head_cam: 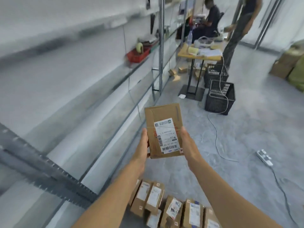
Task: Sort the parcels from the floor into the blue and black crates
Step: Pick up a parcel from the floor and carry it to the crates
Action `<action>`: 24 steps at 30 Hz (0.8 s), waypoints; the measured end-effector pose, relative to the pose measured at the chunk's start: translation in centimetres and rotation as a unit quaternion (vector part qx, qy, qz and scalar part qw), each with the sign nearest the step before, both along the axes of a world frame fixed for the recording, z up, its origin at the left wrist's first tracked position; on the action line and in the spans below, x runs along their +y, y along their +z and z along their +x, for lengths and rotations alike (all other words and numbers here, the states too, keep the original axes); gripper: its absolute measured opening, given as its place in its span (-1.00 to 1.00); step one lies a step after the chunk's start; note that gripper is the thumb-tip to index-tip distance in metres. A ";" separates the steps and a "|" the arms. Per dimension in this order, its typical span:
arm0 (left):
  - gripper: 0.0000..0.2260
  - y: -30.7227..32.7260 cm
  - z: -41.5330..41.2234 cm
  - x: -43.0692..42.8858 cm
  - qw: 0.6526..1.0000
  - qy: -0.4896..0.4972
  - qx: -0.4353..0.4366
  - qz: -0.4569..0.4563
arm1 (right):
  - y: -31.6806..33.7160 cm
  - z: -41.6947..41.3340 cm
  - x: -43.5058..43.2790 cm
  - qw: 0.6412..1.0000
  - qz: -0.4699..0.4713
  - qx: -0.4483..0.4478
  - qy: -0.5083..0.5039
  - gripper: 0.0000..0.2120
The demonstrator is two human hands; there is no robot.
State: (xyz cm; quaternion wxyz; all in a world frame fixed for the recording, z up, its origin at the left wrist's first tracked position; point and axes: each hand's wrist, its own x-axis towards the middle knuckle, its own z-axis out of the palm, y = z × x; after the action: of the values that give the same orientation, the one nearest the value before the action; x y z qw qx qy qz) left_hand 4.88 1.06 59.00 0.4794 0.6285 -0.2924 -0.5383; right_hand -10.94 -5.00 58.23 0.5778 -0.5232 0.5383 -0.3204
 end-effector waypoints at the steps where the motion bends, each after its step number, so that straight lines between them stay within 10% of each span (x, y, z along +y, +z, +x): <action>1: -0.44 2.0 0.3 0.8 1.000 0.005 -0.011 -0.010 | 1.9 0.4 0.4 1.000 -0.018 -0.004 0.007 -0.43; 24: -0.35 23.6 17.5 35.1 0.949 0.259 -0.139 -0.108 | 21.9 25.5 25.4 0.930 -0.162 -0.110 0.313 -0.43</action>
State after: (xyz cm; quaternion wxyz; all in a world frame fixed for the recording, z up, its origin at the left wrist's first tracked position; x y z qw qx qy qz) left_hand 22.39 36.15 82.63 0.6221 0.6957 -0.2398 -0.2674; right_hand 14.54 20.36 80.10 0.6116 -0.7130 0.2216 -0.2614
